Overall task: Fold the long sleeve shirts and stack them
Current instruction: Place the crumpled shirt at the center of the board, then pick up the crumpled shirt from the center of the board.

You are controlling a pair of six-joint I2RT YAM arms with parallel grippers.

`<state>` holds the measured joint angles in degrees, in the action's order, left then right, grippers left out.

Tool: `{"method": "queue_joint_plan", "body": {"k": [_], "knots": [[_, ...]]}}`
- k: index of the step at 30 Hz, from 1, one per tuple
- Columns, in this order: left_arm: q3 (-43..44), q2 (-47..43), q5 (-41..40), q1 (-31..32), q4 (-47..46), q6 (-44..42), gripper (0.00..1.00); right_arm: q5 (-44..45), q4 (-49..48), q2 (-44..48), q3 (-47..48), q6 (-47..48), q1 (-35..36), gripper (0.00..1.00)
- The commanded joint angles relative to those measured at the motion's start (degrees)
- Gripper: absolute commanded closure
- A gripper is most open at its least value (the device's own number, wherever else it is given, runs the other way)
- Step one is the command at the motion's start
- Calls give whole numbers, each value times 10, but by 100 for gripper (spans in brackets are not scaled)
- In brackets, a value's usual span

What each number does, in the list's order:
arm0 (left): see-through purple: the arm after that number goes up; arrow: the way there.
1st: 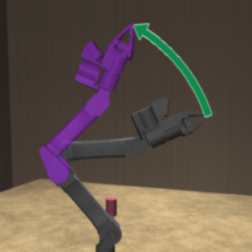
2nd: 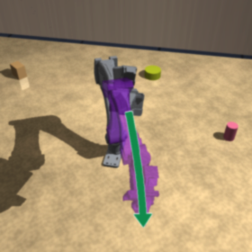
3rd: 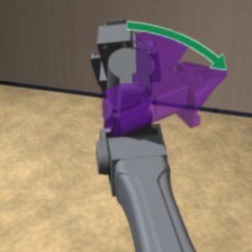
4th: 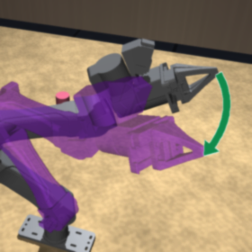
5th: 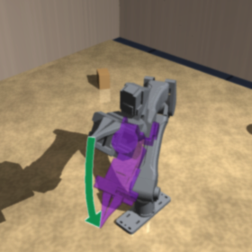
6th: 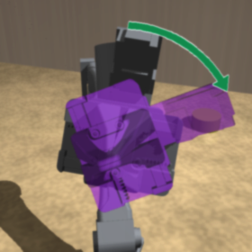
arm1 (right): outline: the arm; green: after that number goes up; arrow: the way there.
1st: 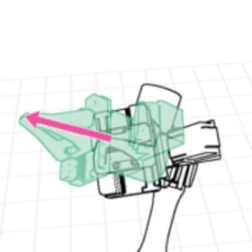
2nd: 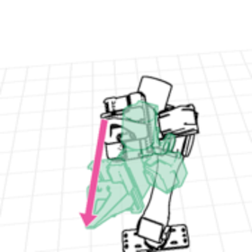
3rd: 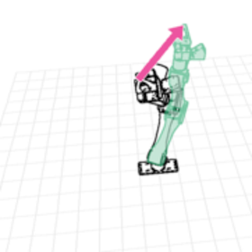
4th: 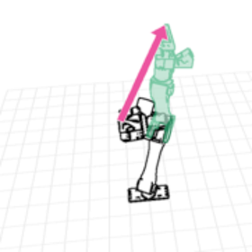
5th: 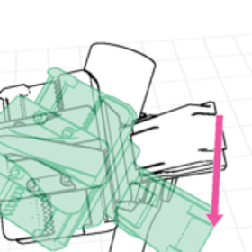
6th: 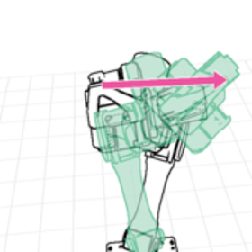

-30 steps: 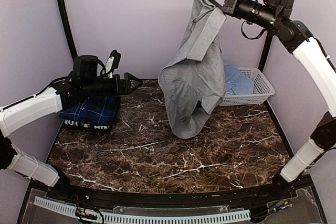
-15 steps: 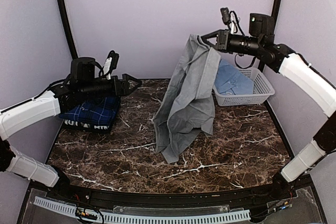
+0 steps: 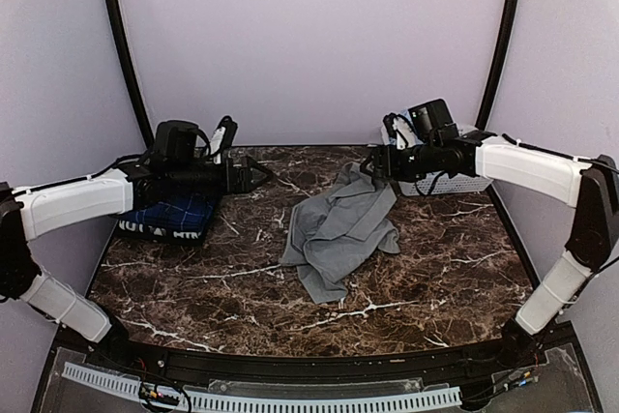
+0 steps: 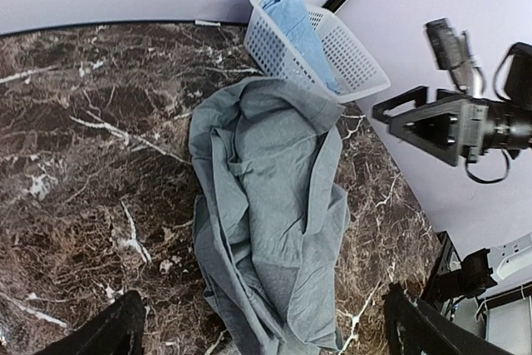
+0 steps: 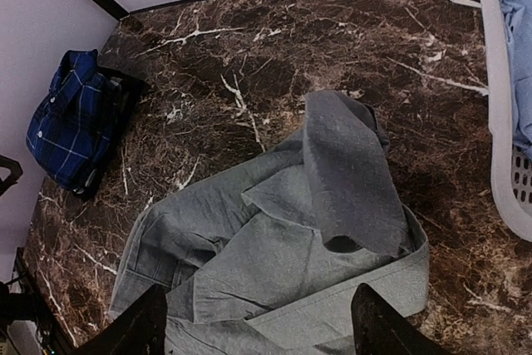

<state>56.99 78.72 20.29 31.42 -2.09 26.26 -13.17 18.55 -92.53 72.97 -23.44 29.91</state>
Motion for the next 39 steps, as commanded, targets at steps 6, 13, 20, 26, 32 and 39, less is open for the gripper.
{"method": "queue_joint_plan", "body": {"k": [6, 13, 20, 26, 32, 39], "knots": [[8, 103, 40, 23, -2, 37, 3, 193, -25, 84, -74, -57, 159, 29], [48, 175, 48, 48, 16, 52, 7, 259, -19, 38, -90, -85, 283, 34], [67, 195, 6, 55, 55, 61, 15, 297, 8, -35, -62, -91, 352, 39], [64, 196, 16, 57, 57, 59, 18, 311, 27, -83, -48, -97, 374, 40], [87, 231, 23, 68, 56, 55, 22, 346, 44, -113, -38, -106, 377, 45], [127, 275, 14, 72, 81, 53, 61, 380, 72, -112, -29, -115, 372, 94]]}}
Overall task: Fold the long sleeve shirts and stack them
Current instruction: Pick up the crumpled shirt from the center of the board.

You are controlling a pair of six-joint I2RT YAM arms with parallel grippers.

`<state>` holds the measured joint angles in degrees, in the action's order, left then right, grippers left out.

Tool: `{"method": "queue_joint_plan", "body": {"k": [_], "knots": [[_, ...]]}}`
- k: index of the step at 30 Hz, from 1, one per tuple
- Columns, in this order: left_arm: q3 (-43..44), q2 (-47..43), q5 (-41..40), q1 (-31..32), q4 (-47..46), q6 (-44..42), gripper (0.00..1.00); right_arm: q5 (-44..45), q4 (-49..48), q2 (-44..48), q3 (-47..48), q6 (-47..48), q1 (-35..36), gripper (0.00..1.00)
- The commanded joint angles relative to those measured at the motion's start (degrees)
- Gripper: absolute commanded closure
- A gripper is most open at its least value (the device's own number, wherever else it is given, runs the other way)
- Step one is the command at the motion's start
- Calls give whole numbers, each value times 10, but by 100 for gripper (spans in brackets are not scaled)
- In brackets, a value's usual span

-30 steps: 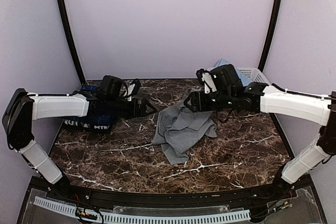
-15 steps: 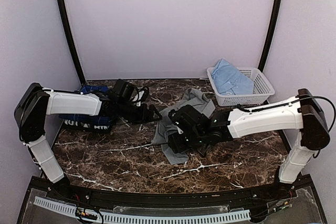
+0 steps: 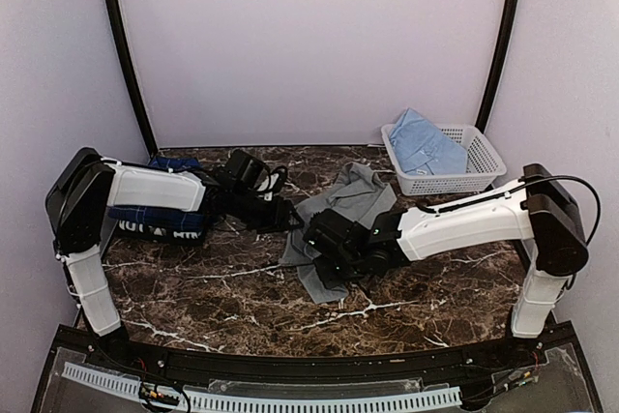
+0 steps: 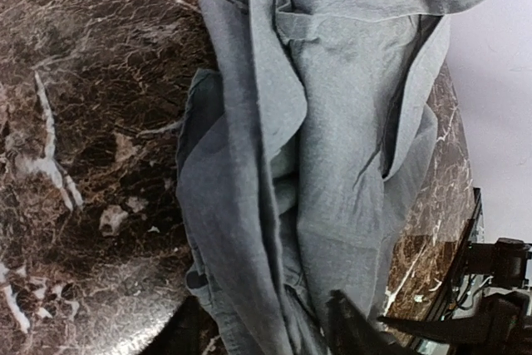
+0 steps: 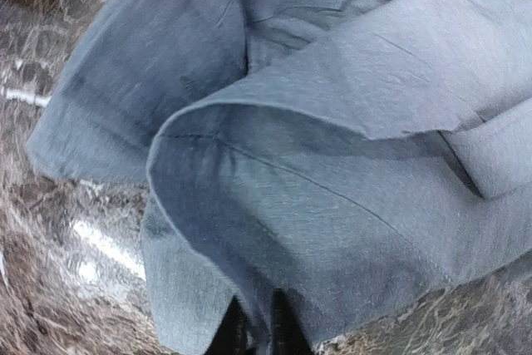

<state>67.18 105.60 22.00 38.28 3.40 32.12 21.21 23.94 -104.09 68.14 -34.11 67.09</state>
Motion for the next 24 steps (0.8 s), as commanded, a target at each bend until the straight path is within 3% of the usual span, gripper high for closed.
{"method": "queue_joint_plan", "body": {"k": [1, 2, 4, 5, 15, 24], "knots": [[28, 7, -7, 4, 34, -8, 69, 44, 26, 9, 19, -10, -2, 100], [37, 6, -19, 4, 57, -9, 83, 52, 35, 17, 19, -12, -7, 100], [46, -8, -46, 4, 98, -21, 98, 68, 57, 39, 15, -15, -19, 100], [46, -26, -55, 4, 112, -31, 99, 76, 68, 53, 11, -18, -31, 100], [-7, -171, -100, 4, 285, -69, 100, 113, 150, 198, -43, 2, -142, 100], [-124, -286, -44, 4, 359, -43, 100, 115, 163, 284, -96, 18, -228, 100]]}}
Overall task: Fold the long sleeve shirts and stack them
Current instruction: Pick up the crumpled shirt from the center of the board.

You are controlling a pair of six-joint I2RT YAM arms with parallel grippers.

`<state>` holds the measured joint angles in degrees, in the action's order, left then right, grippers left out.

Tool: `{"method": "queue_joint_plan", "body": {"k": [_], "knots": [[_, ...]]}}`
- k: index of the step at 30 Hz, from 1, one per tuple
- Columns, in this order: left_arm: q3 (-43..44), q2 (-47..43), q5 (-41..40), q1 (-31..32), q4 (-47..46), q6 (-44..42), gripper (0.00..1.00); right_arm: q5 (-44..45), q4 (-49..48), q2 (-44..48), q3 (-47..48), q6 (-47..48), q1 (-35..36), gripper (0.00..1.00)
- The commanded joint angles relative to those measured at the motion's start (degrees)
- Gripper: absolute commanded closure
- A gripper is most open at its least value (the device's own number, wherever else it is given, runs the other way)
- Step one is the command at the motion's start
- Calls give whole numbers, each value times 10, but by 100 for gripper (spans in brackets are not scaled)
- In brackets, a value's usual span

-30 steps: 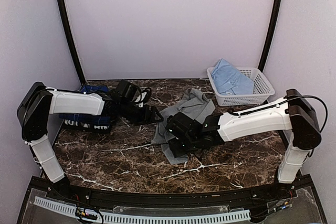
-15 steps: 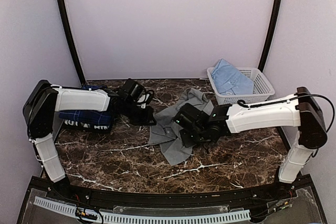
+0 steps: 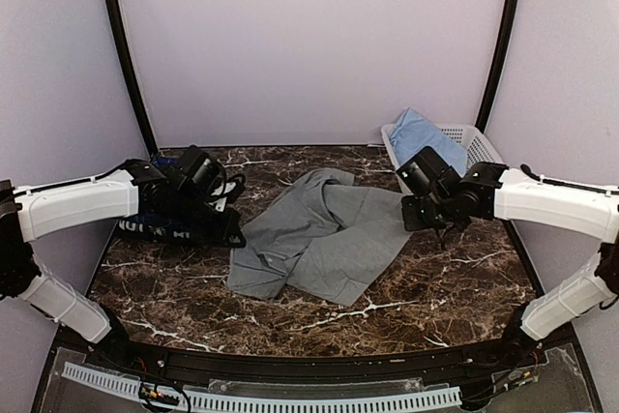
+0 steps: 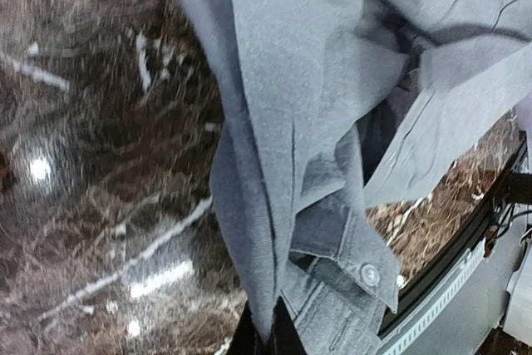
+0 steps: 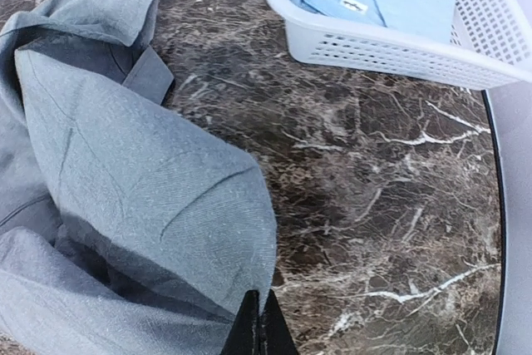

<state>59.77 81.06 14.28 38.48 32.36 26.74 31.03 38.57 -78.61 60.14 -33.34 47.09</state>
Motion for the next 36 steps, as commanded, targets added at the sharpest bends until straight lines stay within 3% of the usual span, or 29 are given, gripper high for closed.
{"method": "queue_joint_plan", "body": {"k": [1, 7, 12, 16, 23, 32, 36], "knots": [[-66, -46, 39, 2, 76, 13, 100, 16, 18, 32, -17, 12, -31, 100], [-82, -80, 35, 2, 114, 32, 98, 0, 20, 23, -24, 21, -45, 100], [-32, -86, -15, 2, 127, 29, 71, -37, 1, 8, -45, 23, -45, 100], [22, -59, -26, 2, 102, 14, 60, -62, -25, 4, -61, 20, -44, 100], [109, 58, -24, 2, -5, -27, 49, -73, -49, -1, -84, 18, -44, 100], [265, 246, 20, 2, -106, -43, 44, -75, -78, 2, -97, 13, -44, 100], [313, 304, 2, 3, -123, -44, 43, -72, -83, 2, -93, 13, -44, 100]]}}
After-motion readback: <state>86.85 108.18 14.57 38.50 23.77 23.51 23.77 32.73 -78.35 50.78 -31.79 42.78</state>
